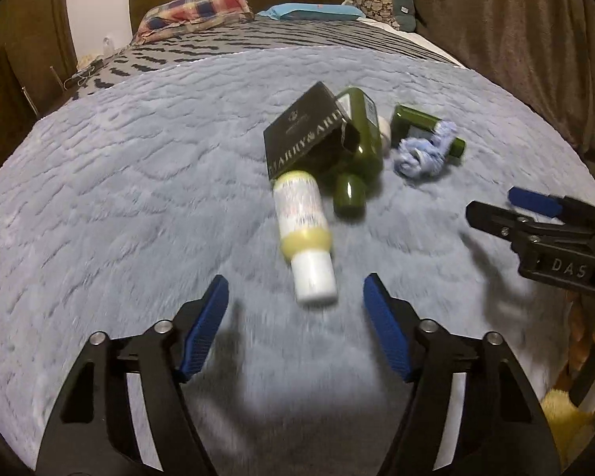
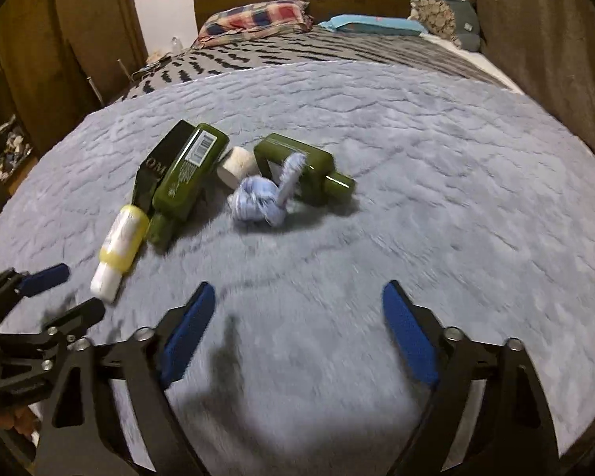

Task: Collect trash
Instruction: 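Grasp the yellow-capped white bottle with the left tool while the right grasps the blue cloth knot, then carry both held items down past the bed edge toward the bin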

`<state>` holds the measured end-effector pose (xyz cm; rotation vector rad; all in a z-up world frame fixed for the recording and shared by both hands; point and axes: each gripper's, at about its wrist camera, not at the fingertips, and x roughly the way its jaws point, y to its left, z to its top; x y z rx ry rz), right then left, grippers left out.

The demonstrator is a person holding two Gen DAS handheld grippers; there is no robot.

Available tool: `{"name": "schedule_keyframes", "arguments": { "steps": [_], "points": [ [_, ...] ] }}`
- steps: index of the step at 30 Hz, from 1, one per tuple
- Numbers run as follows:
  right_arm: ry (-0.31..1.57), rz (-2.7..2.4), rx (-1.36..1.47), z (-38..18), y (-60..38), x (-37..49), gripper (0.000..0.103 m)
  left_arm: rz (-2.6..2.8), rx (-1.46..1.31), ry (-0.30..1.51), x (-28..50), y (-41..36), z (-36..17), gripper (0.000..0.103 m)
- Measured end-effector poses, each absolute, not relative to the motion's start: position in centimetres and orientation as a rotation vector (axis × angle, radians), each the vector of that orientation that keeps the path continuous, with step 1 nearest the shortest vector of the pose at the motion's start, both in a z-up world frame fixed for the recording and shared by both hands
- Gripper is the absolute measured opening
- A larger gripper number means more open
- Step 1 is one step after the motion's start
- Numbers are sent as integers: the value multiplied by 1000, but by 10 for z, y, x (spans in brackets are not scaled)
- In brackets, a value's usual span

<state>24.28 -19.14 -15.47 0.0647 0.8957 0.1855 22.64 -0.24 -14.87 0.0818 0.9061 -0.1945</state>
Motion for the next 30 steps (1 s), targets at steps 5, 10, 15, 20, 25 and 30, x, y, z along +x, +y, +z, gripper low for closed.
{"name": "schedule_keyframes", "arguments": {
  "steps": [5, 10, 15, 20, 25, 30],
  "points": [
    [898, 204, 84, -157, -184, 264, 73, -192, 56, 922, 252, -4, -154, 57],
    [909, 208, 76, -162, -174, 286, 68, -195, 51, 942, 272, -8, -161, 54],
    [932, 212, 70, -168, -166, 306, 60, -191, 58, 955, 286, -9, -166, 50],
    [928, 231, 38, -166, -157, 303, 35, -203, 45, 958, 287, -6, -163, 34],
    [927, 247, 42, -164, -161, 285, 32, -214, 61, 950, 271, -7, -160, 32],
    [921, 249, 44, -158, -170, 253, 31, -243, 69, 934, 243, -9, -154, 31]
  ]
}}
